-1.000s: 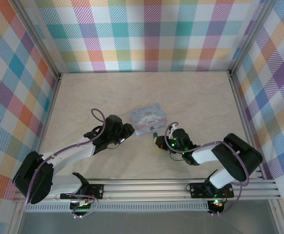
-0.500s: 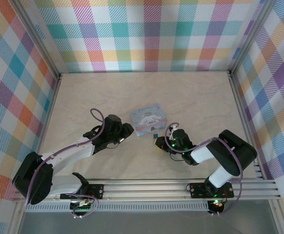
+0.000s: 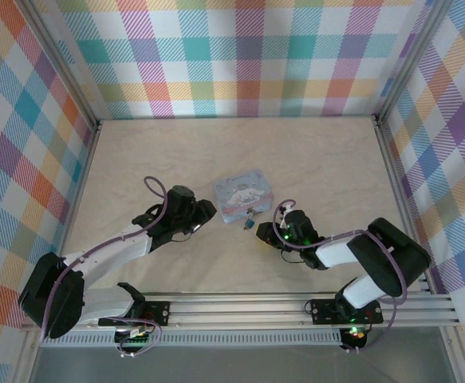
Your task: Unlock the padlock with the key
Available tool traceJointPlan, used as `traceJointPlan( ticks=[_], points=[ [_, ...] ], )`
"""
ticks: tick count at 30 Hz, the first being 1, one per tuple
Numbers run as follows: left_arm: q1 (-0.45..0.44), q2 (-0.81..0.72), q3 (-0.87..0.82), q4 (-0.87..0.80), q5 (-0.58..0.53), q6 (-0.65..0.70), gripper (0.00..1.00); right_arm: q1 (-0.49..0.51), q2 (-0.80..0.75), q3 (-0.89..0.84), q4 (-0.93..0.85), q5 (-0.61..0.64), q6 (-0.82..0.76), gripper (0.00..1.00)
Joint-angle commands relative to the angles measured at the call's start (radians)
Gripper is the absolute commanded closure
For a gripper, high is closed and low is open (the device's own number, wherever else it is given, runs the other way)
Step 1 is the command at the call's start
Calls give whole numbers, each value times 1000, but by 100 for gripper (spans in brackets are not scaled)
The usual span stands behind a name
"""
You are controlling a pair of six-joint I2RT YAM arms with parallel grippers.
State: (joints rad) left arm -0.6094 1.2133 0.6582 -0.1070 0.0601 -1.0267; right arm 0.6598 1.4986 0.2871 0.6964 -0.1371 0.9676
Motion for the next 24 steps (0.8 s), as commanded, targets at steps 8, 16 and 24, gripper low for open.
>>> traceJointPlan(
  ticks=[8, 16, 24],
  points=[
    [14, -5, 95, 3, 48, 86, 41, -19, -207, 52, -311, 77, -222, 59],
    [19, 46, 166, 30, 59, 157, 17, -20, -364, 61, -446, 175, -305, 40],
    [22, 156, 248, 103, 120, 177, 0, -20, -489, 44, -565, 249, -333, 4]
  ],
)
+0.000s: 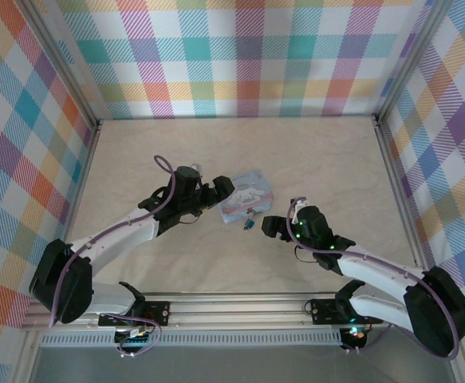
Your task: Unlock the padlock with the key
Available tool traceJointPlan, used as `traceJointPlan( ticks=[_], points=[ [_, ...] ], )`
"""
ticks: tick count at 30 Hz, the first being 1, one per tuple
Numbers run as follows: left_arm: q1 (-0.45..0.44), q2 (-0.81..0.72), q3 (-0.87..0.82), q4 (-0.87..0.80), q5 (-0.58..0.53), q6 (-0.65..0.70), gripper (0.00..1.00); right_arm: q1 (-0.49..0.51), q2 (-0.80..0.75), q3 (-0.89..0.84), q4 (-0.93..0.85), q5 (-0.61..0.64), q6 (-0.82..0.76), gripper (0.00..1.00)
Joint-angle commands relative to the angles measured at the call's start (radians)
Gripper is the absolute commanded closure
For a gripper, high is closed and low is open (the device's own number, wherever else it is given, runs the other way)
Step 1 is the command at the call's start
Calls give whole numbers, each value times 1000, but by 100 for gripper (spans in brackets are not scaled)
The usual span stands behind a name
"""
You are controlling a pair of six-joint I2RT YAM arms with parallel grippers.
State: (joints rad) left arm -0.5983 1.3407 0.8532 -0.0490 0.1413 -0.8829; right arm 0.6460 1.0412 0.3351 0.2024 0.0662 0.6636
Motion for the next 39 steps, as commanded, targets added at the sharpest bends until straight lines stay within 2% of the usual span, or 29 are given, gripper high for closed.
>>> traceJointPlan(
  ticks=[1, 18, 29, 39],
  points=[
    [10, 48, 71, 43, 47, 45, 0, -6, -45, -8, -77, 50, -27, 0],
    [8, 394, 425, -37, 198, 152, 0, -6, -86, -32, -114, 57, -9, 0],
    [3, 516, 498, -48, 267, 146, 0, -7, -38, -32, -78, 31, -5, 0],
    [-1, 530, 455, -93, 249, 150, 1, -7, 19, -14, -43, -25, -25, 0]
  ],
)
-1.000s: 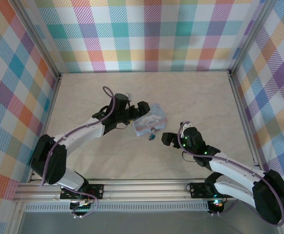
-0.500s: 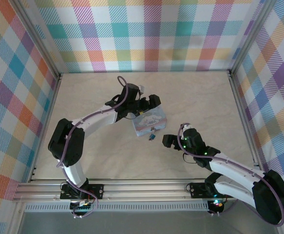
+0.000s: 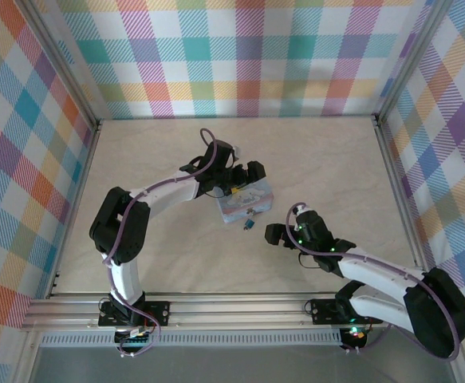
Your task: Unlock the padlock with the key
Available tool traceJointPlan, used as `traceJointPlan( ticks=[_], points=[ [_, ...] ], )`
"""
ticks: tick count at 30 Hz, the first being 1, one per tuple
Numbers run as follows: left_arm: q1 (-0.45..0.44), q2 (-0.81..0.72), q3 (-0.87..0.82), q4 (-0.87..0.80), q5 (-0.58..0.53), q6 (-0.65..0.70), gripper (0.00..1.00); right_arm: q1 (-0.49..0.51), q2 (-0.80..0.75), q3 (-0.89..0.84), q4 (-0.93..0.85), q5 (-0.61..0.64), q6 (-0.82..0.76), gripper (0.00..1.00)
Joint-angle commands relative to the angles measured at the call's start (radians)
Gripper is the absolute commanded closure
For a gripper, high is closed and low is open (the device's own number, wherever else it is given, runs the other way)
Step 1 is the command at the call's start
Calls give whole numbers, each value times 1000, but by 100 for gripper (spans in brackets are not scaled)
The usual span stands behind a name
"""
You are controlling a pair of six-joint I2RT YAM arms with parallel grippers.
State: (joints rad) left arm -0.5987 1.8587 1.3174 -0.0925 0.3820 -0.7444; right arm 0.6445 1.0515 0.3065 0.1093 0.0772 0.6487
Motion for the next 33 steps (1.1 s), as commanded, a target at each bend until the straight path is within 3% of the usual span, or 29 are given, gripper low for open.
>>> traceJointPlan(
  ticks=[1, 10, 16, 22, 33],
  points=[
    [-1, 12, -14, -50, 6, 11, 1, -5, 15, 14, 62, -43, -10, 0],
    [0, 6, -26, -69, 1, 11, 1, -46, 91, 22, 220, -217, -10, 0],
    [-1, 11, -25, -69, 4, 1, 1, -94, 193, 5, 414, -307, 79, 0],
    [-1, 23, -13, -73, 20, -3, 2, -108, 324, 34, 565, -384, 118, 11],
    [-1, 25, -4, -78, 18, -7, 2, -108, 474, 26, 781, -361, 140, 25]
  ],
)
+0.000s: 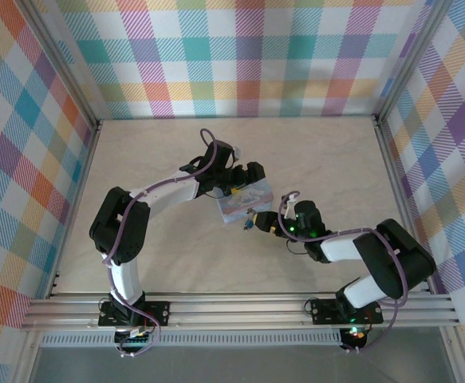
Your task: Unlock the padlock with the key
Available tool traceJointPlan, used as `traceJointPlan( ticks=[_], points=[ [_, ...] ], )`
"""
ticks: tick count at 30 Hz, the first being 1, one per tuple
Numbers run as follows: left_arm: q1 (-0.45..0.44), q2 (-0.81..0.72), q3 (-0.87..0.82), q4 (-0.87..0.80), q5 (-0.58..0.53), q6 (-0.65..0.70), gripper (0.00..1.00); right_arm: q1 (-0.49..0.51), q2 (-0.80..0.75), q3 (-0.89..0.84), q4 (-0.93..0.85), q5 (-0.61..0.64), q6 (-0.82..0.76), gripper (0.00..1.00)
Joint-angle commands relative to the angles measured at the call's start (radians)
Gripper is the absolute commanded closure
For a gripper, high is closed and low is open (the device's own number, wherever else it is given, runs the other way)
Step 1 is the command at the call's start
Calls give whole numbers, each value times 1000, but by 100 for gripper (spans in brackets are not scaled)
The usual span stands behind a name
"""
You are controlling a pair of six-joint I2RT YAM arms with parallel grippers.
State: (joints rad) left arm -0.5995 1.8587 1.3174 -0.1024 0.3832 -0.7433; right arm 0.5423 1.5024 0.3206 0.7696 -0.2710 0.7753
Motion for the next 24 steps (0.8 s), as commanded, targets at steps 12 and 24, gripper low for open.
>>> traceJointPlan(
  ticks=[12, 24],
  points=[
    [0, 28, 3, -74, 20, -6, 2, 17, 133, 62, 186, -34, 7, 38],
    [0, 28, 0, -75, 25, -6, 2, 29, 235, 105, 228, -54, 22, 44]
  ],
)
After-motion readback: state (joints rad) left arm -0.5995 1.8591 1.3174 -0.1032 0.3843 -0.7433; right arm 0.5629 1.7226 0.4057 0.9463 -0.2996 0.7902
